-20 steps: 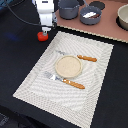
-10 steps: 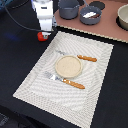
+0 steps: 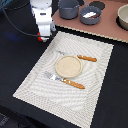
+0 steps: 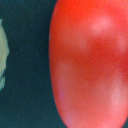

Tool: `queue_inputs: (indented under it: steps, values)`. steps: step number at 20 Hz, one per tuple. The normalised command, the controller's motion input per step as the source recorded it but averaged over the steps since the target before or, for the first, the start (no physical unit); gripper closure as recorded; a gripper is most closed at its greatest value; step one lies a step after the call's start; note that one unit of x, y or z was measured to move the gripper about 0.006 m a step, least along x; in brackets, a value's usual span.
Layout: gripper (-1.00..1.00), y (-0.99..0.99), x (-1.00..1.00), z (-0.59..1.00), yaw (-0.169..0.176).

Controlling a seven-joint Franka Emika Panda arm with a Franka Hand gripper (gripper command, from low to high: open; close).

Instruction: Place the fish, sausage, and tomato into the frying pan.

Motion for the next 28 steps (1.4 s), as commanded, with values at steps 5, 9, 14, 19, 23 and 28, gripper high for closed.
queue_inputs:
  steps: [5,9,14,19,23,28]
  values:
    - [1.0,-0.04,-0.24,-0.24,0.006]
    - [1.0,0.14,0.12,0.59,-0.001]
    - [1.0,0.38,0.17,1.0,0.0]
    - [1.0,0.61,0.74,1.0,0.0]
    - [1.0,0.67,1.0,1.0,0.0]
    - [1.0,0.65,1.0,0.99,0.0]
